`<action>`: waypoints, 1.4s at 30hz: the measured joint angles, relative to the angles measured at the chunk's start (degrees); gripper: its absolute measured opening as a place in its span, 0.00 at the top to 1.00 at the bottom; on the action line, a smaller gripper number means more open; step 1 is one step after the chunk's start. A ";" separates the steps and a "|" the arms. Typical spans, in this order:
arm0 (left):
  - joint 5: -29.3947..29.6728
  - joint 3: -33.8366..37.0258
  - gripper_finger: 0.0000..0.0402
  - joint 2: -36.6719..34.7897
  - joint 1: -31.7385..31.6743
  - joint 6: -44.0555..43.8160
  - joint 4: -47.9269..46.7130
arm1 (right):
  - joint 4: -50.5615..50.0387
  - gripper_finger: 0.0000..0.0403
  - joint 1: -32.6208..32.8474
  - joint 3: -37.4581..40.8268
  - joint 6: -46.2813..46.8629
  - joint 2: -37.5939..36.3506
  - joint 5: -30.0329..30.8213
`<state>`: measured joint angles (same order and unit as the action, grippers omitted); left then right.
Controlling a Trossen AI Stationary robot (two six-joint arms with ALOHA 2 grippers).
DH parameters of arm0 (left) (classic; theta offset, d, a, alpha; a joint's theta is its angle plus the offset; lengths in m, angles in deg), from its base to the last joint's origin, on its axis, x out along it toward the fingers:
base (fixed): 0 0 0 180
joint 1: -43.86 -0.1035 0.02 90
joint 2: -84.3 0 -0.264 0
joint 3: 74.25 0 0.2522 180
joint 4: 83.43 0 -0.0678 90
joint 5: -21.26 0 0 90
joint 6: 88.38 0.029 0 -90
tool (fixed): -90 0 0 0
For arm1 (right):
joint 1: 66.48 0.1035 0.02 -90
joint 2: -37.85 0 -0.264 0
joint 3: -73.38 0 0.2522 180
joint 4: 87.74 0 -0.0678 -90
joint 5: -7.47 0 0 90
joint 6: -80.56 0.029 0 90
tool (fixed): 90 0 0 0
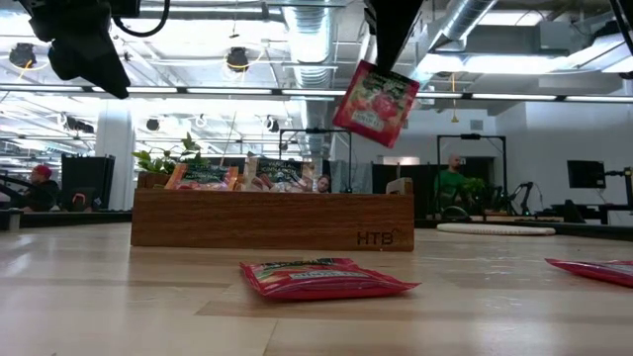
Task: Pick & Place Tea
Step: Put the red tea bag into the right section of the wooden organizer
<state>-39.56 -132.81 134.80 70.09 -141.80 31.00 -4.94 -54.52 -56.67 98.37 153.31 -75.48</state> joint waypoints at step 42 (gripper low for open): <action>4.25 0.00 0.69 0.02 0.00 0.13 0.02 | -6.83 1.00 -5.88 -10.77 -6.57 6.83 -4.09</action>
<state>-35.31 -132.81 134.82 70.09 -141.68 31.02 -11.77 -60.40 -67.45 91.81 160.14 -79.57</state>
